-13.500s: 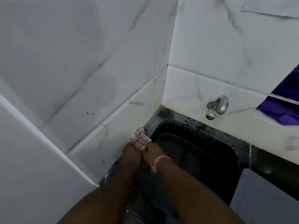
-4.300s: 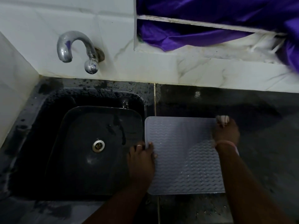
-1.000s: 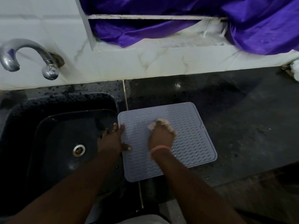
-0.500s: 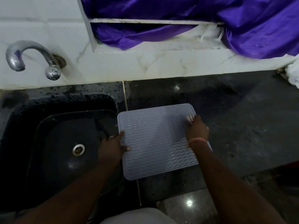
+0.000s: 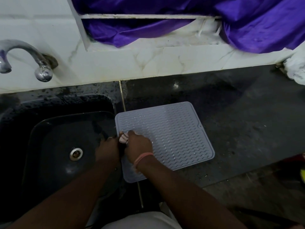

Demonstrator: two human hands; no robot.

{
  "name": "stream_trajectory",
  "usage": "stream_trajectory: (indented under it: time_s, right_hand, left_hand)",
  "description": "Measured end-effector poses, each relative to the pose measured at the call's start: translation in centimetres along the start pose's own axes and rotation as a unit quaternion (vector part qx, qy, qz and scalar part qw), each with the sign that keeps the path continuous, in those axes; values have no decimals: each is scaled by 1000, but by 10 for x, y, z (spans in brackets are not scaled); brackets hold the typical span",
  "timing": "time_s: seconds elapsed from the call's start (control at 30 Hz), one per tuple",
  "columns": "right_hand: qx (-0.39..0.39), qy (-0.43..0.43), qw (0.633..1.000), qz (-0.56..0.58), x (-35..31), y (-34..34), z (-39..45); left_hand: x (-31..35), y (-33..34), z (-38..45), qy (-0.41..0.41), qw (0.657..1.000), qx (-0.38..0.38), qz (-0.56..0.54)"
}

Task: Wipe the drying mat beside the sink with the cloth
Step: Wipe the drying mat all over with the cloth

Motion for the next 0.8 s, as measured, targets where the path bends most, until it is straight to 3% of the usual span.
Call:
stream_trajectory:
  time_s: [0.1,0.17,0.27,0.37,0.47,0.57,0.7,0.8]
  right_hand:
    - [-15,62,973,223,31,-30,14]
    - [50,116,957,262,80,-62,20]
    - [150,211,958,119,163,-109,14]
    - [139,267,952,45,205,-104,3]
    - [106,249,961,-50,177,-63,-9]
    - [100,216,964,-120,117,-27,-15]
    - [23,47,990,-134,7,16,-23]
    - [-48,0,999,-12,-27,24,-22]
  left_hand:
    - [-5,5,2,-4,998,-66,0]
    - [-9,5,5,-11,996,-85,-5]
    - [-13,8,6,-1,994,-106,-38]
    - [-16,12,8,20,986,-160,-49]
    - [-20,15,10,26,976,-212,-42]
    - [-18,14,11,37,977,-203,-43]
    - [-21,14,11,49,987,-152,-32]
    - [-26,13,5,63,988,-116,-76]
Point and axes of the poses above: each hand's wrist, its own z-axis towards the middle knuckle, its own y-axis out of the palm, x = y × z, the point moved 5 cm from there along z, towards the middle knuckle, and after that the axes turned 7 degrees about -z, right-handed, at the moved point
